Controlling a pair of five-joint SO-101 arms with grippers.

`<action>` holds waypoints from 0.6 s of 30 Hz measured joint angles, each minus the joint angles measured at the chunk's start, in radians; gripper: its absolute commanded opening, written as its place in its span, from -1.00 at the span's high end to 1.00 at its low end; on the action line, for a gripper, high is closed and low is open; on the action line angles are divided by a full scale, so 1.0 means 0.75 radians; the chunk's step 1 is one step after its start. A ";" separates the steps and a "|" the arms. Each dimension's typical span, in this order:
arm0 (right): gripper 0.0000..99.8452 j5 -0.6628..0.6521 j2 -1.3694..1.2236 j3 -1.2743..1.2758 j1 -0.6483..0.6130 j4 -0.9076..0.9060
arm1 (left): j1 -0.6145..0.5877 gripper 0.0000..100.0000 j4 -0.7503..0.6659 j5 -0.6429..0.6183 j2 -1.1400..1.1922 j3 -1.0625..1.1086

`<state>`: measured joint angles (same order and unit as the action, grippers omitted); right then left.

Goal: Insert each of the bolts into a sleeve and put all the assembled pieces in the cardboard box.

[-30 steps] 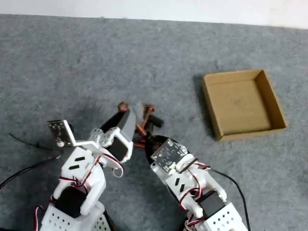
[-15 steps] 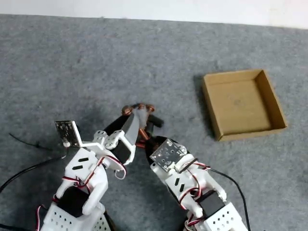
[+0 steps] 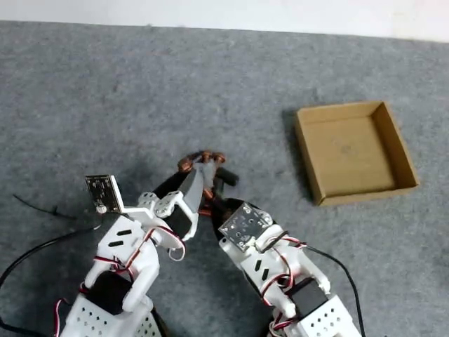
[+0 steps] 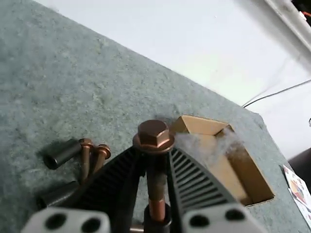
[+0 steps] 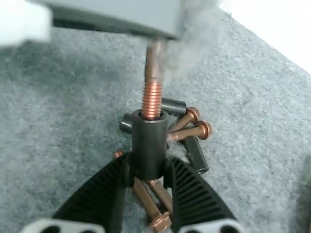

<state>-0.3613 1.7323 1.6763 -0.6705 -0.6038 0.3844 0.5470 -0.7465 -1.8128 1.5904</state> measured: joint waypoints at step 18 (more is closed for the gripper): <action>0.99 0.000 0.000 0.000 -0.002 0.000 | 0.045 0.99 -0.002 0.106 -0.014 0.074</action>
<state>-0.3613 1.7323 1.6763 -0.6720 -0.6038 0.4181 0.5455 -0.6667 -1.8236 1.6456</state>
